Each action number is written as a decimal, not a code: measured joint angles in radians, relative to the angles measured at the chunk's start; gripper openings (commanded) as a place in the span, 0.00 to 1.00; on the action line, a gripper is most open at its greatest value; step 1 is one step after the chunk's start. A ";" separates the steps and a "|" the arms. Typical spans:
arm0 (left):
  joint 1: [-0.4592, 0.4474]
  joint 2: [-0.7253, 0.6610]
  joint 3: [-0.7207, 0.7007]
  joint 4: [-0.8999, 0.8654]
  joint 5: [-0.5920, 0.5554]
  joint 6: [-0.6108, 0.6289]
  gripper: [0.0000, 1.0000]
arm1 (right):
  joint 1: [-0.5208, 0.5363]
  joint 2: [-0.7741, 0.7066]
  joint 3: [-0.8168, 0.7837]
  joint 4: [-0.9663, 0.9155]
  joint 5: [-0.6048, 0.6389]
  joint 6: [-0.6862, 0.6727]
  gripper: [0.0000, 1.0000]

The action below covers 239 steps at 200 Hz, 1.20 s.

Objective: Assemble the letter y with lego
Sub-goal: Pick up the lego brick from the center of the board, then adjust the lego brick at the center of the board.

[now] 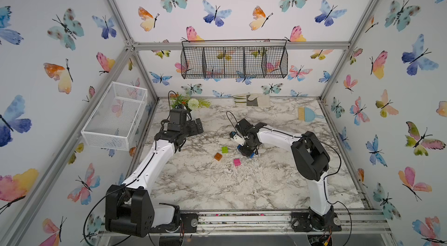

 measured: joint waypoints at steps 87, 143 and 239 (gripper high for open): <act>-0.494 0.027 -0.120 -0.016 -0.041 -0.188 0.95 | -0.133 -0.287 -0.040 0.040 0.256 0.291 0.03; -0.679 0.262 -0.061 -0.003 -0.089 -0.399 0.81 | -0.180 -0.301 -0.103 -0.014 0.314 0.380 0.06; -0.687 0.469 0.062 -0.014 -0.094 -0.502 0.50 | -0.180 -0.340 -0.114 -0.029 0.299 0.383 0.06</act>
